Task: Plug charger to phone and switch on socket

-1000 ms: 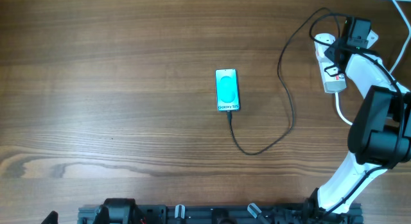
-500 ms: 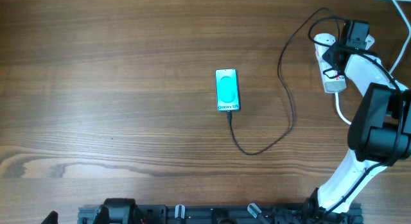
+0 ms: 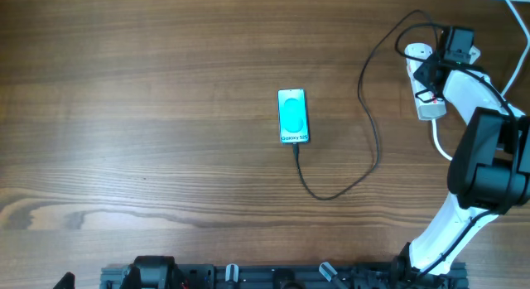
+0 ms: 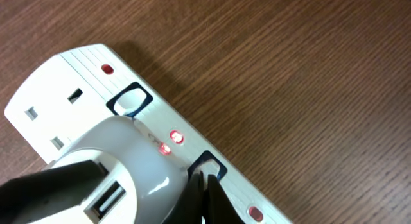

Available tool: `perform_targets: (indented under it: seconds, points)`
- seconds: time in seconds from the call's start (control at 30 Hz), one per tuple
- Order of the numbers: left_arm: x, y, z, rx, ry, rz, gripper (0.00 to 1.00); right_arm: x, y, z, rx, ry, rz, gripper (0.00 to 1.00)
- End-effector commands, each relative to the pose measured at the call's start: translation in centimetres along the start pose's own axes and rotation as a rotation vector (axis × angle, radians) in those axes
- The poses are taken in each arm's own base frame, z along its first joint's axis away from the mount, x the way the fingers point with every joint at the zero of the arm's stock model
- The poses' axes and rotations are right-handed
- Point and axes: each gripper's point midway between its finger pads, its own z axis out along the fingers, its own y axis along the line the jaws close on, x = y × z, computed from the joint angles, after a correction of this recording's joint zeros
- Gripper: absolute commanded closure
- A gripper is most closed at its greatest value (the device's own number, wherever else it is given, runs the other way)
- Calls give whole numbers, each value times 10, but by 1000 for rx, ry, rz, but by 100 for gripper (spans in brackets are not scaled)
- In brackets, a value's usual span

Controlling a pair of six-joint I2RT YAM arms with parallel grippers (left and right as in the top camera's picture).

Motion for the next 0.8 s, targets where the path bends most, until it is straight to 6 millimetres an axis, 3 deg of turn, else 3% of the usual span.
perform_targets:
  seconds: [0.0, 0.2, 0.43, 0.57, 0.67, 0.77]
  points:
    - [-1, 1, 1, -8, 0, 12, 0, 57, 27, 11, -57, 150, -96, 95]
    - [0, 1, 0, -6, -6, 12, 0, 71, 26, 1, -24, 193, -120, 96]
    - [12, 5, -26, 24, -128, 8, 0, 52, -12, -28, 78, 187, -48, 96]
    - [26, 9, -49, 42, -243, 2, 0, 37, -17, -57, 74, 153, -36, 95]
    - [32, 9, -64, 39, -316, -5, 0, 21, -18, -97, 44, 104, -23, 95]
    - [33, 9, -64, 34, -313, -6, 0, 6, -19, -135, 7, 44, -7, 95]
